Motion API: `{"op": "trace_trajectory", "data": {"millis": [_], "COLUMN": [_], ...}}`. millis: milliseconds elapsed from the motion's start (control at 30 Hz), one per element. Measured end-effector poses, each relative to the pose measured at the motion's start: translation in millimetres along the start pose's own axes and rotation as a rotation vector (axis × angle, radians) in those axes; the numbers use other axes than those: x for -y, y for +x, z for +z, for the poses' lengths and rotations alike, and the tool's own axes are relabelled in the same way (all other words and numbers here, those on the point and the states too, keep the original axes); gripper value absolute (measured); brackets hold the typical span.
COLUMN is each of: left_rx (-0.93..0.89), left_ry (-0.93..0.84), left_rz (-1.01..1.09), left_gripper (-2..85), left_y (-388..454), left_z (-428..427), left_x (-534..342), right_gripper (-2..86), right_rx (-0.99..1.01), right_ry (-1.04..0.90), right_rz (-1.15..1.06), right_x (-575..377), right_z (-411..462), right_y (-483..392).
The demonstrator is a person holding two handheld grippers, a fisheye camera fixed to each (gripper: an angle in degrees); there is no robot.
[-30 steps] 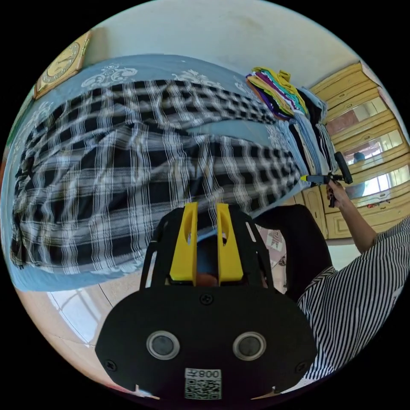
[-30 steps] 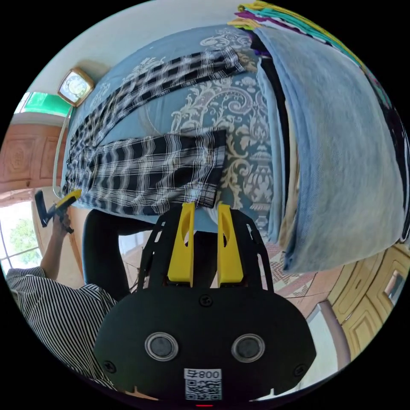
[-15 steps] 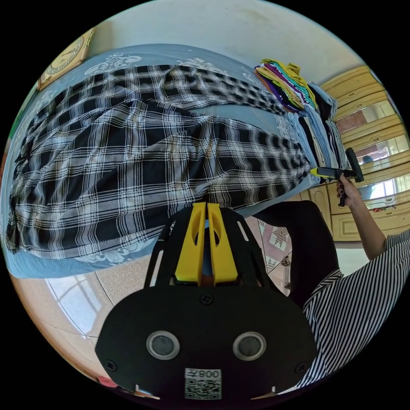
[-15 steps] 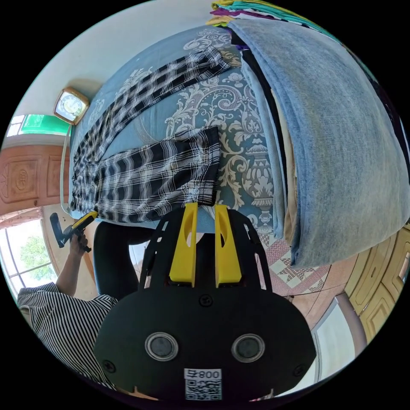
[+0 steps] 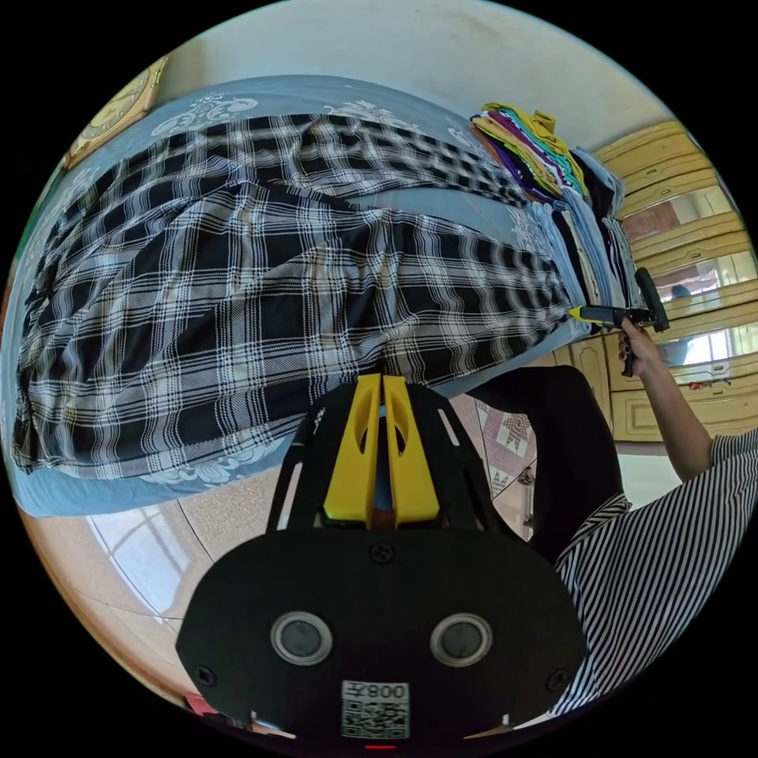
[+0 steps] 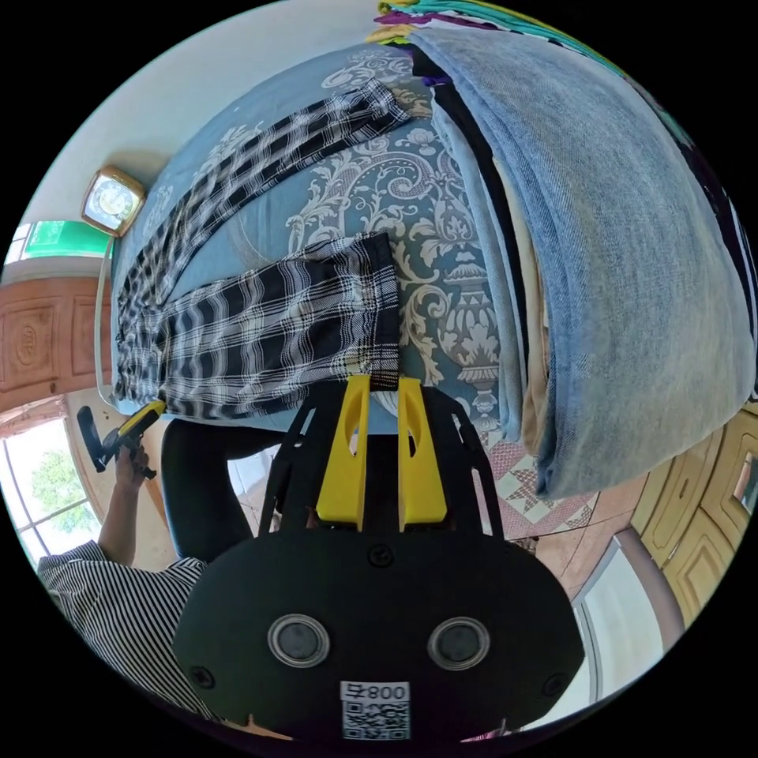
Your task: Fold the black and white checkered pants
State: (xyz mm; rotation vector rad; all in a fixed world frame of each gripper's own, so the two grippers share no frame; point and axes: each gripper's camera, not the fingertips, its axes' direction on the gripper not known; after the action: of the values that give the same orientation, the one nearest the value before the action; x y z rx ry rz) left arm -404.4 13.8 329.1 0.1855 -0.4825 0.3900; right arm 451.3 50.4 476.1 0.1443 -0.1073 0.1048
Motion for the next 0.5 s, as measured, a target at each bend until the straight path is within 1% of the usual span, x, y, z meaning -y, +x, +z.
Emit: {"op": "trace_trajectory", "data": {"millis": [133, 267, 333, 433, 500], "left_rx": [-0.084, -0.07, -0.079, -0.097, -0.068], "left_ry": [0.012, -0.007, 0.028, 0.104, 0.162], "left_rz": [0.014, 0.003, -0.016, -0.064, -0.131], "left_gripper": [0.6, 1.0, 1.7, 3.5, 4.7], "left_y": [-17.4, -34.4, -48.6, -75.9, -99.7], "left_z": [-7.1, -2.4, -12.7, -38.3, -57.8], "left_x": [-24.4, -43.2, -58.2, -84.4, -104.3], "right_gripper": [6.5, 6.6, 6.8, 7.1, 7.4], "right_rx": [-0.077, -0.049, -0.084, -0.098, -0.111], "right_ry": [0.017, -0.032, -0.075, -0.052, -0.053], "right_rz": [-0.029, -0.027, -0.028, -0.043, -0.042], "right_x": [-5.4, 4.0, 14.4, 20.2, 22.3], "right_z": [-13.5, 0.9, 13.4, 11.8, 12.6], "right_y": [-9.1, -11.2, -20.3, -35.4, -43.3]}}
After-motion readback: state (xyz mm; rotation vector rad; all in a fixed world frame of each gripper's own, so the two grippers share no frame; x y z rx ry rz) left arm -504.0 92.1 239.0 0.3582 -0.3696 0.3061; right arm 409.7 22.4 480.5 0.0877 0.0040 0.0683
